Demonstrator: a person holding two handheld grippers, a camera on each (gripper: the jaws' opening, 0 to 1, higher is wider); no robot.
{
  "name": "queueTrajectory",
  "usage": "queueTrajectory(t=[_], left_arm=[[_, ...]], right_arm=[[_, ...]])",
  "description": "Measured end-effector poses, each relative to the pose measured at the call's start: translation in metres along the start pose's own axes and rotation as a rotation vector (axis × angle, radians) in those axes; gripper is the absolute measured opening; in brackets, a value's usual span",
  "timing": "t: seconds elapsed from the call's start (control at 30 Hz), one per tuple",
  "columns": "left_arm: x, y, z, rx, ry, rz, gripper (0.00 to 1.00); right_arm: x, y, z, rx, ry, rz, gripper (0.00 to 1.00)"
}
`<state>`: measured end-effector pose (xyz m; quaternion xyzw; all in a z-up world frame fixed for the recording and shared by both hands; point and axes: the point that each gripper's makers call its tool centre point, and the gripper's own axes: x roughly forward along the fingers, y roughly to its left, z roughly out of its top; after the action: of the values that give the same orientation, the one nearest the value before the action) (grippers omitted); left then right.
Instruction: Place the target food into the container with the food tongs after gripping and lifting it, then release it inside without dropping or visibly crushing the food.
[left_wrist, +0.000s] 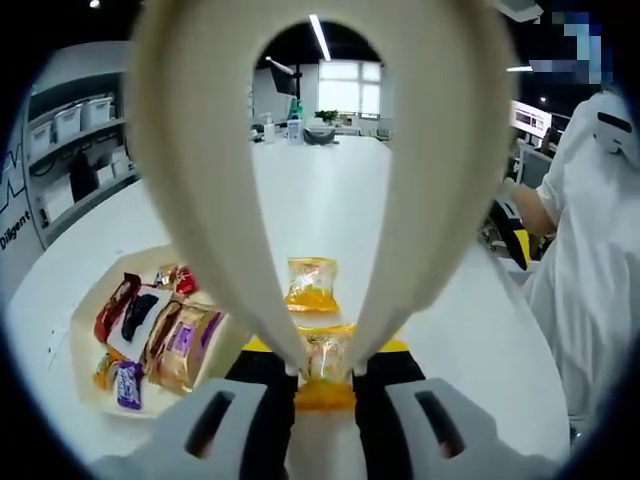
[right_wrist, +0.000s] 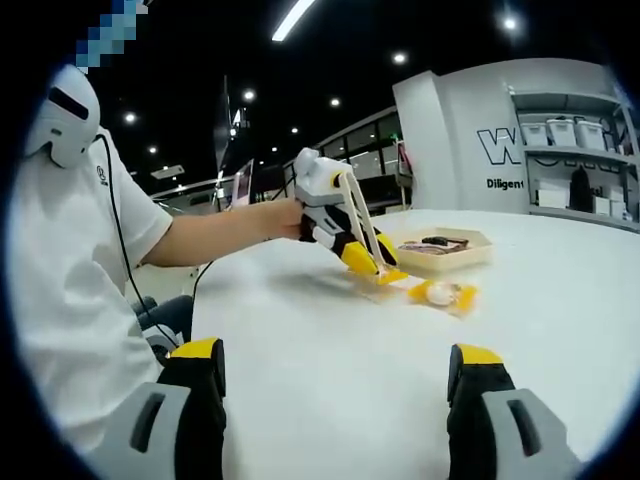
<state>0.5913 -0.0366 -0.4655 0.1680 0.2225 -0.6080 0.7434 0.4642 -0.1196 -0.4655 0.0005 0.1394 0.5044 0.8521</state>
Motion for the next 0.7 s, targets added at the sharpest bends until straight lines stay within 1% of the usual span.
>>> queueTrajectory(t=[0.33,0.7], left_arm=[[-0.010,0.007,0.020,0.007,-0.029,0.001,0.19],[-0.017,0.026,0.047,0.019,-0.064,0.017,0.18]], right_arm=[[-0.001,-0.001,0.000,0.000,-0.002,-0.001,0.92],[-0.004,-0.004,0.003,-0.002,-0.007,-0.008,0.92]])
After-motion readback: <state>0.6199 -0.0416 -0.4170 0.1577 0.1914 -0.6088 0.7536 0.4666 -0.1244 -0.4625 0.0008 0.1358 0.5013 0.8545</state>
